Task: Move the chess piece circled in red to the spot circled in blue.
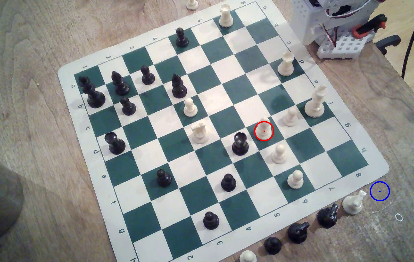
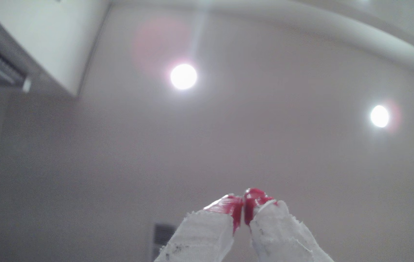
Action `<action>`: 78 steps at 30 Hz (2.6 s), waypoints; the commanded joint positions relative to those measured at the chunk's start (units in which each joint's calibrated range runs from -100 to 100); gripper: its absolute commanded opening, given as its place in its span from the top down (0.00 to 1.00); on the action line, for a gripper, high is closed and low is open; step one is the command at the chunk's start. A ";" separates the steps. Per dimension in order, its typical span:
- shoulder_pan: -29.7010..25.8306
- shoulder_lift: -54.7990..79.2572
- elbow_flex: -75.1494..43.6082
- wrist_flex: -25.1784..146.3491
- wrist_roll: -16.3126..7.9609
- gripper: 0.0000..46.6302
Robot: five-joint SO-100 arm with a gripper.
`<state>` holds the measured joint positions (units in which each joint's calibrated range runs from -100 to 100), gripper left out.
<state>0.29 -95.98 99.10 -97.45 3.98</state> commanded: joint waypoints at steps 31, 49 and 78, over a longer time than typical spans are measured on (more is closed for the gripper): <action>-9.09 0.56 -28.65 90.08 -2.98 1.00; -20.83 27.90 -59.39 141.92 -11.77 1.00; -31.54 55.06 -66.28 179.84 -20.17 0.80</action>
<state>-31.56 -42.19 31.50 82.31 -16.53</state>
